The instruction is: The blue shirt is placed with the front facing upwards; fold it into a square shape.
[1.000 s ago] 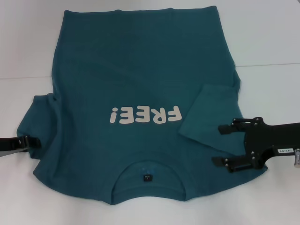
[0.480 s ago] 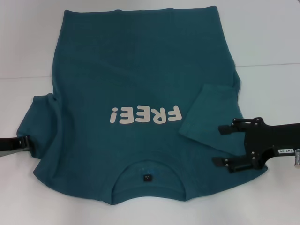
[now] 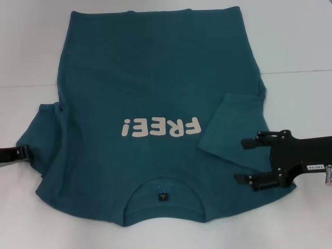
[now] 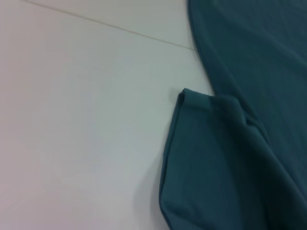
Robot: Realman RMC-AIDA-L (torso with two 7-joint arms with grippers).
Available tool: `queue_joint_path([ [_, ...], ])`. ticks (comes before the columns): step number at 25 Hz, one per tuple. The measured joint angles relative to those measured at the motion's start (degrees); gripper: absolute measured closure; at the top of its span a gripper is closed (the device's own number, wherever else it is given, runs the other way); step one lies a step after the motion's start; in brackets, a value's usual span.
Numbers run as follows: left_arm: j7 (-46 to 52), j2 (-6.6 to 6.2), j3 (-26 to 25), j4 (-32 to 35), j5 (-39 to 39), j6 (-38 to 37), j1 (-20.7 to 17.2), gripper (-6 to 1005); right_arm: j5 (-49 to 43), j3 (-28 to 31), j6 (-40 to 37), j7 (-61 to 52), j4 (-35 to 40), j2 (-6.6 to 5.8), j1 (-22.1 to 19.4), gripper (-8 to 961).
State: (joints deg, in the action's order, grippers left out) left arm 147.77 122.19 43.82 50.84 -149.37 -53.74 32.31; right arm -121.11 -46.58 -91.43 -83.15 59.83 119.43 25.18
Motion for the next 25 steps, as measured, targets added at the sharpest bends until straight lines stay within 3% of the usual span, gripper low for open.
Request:
queue_joint_path([
  [8, -0.1, 0.26, -0.1, 1.6, -0.4, 4.1, -1.6, 914, 0.0, 0.0, 1.1, 0.0, -0.3, 0.09, 0.0, 28],
  [25, -1.4, -0.21, 0.3, -0.4, -0.5, 12.3, -1.3, 910, 0.2, 0.0, 1.4, -0.8, -1.2, 0.17, 0.0, 28],
])
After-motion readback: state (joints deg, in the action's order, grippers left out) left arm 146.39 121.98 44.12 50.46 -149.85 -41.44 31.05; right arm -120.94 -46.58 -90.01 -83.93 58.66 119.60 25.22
